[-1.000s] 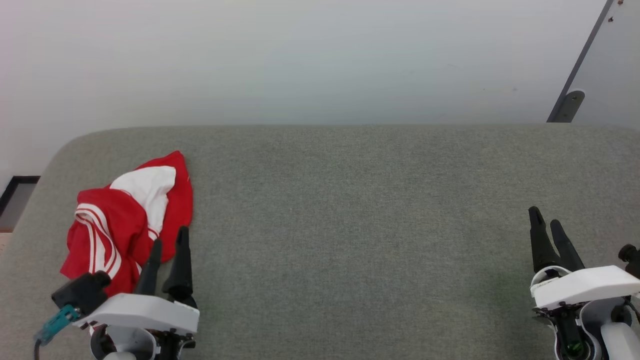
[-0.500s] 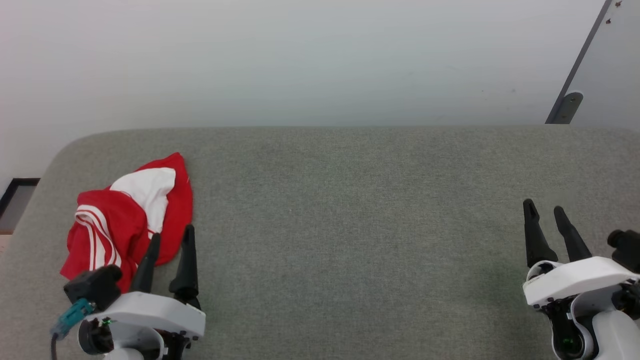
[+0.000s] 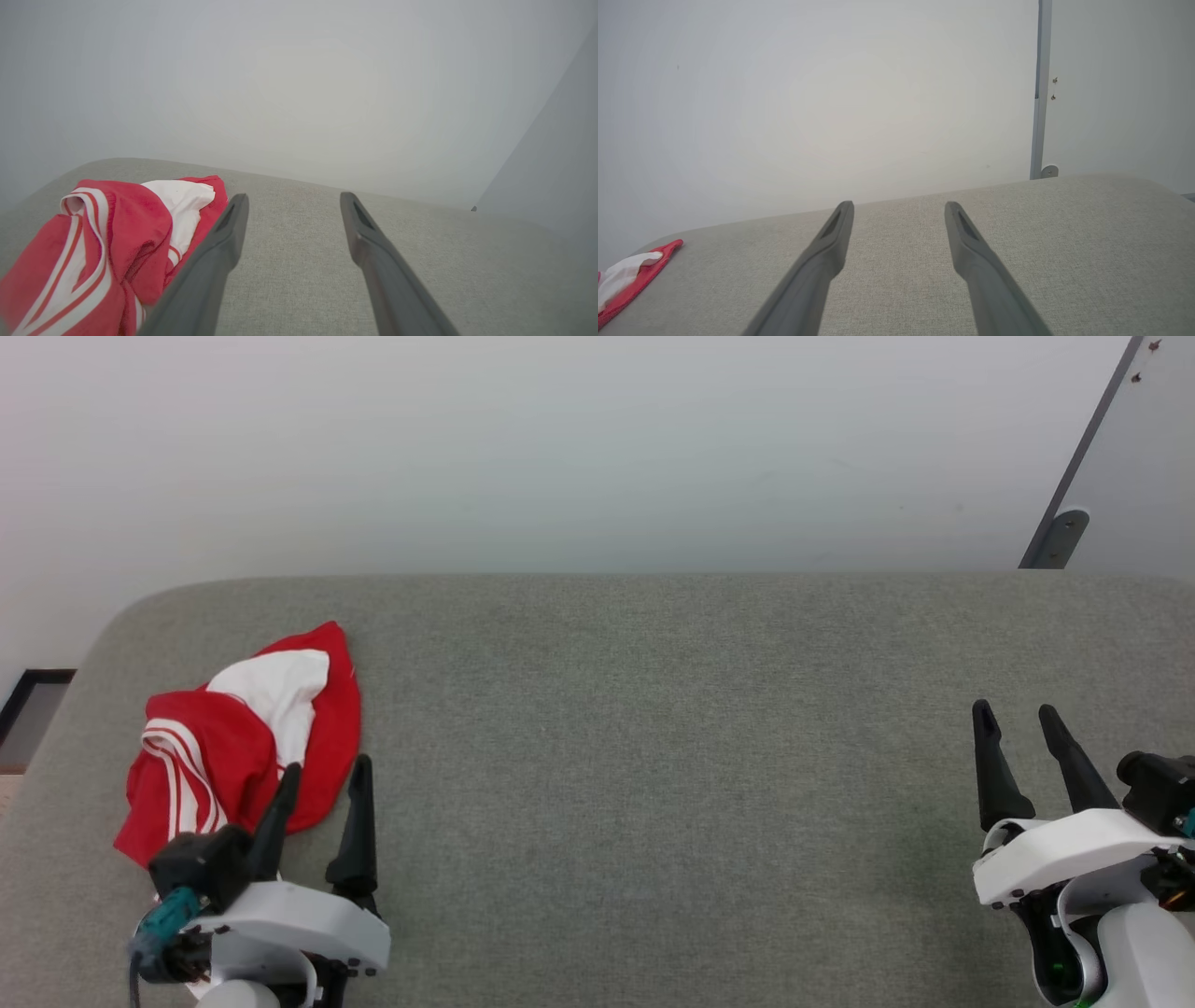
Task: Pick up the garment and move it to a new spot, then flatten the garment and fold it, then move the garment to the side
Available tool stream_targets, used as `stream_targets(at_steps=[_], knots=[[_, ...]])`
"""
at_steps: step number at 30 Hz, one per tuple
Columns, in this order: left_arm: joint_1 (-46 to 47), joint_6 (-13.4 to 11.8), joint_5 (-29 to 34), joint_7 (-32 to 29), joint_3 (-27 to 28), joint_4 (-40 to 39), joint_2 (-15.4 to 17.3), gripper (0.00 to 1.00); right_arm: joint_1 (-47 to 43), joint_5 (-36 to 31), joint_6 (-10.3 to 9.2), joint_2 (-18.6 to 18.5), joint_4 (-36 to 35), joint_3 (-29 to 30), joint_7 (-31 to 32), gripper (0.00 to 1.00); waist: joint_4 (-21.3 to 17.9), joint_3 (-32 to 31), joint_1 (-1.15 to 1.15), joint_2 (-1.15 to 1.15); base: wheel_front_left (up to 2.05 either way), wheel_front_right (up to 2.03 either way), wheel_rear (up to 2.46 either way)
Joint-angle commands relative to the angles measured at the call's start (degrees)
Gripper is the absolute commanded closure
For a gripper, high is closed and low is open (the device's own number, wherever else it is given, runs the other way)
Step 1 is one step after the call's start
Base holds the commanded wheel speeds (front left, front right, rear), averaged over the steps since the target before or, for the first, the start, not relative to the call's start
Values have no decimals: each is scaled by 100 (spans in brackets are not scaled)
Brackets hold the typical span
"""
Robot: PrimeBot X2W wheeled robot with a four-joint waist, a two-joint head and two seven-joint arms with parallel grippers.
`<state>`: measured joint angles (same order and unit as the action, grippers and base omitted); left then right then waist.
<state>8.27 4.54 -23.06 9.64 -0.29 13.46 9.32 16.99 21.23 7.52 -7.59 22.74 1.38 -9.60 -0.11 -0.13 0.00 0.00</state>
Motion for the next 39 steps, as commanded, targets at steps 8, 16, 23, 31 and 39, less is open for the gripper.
stream_targets(at_steps=[8, 16, 23, 31, 39], knots=[[144, -26, 515, 148, -67, -9, 97, 0, 151, -498, -4, -52, 27, 79, -155, 0, 19, -16, 0, 0, 0, 0, 0], [161, 44, 801, 250, -75, 21, 92, 0, 154, -687, -4, -34, 12, 171, -253, 0, 33, -31, 0, 0, 0, 0, 0], [190, 170, 814, 324, -11, 348, 25, 0, 97, -875, -5, -46, 31, 187, -332, 0, 41, -61, 0, 0, 0, 0, 0], [285, 249, 1011, 422, 2, 552, 21, 0, -57, -1050, -5, 34, 5, 336, -425, 0, 56, -73, 0, 0, 0, 0, 0], [359, 278, 1280, 507, -7, 608, 45, 0, -51, -1287, -5, 64, -54, 418, -510, 0, 77, -71, 0, 0, 0, 0, 0]])
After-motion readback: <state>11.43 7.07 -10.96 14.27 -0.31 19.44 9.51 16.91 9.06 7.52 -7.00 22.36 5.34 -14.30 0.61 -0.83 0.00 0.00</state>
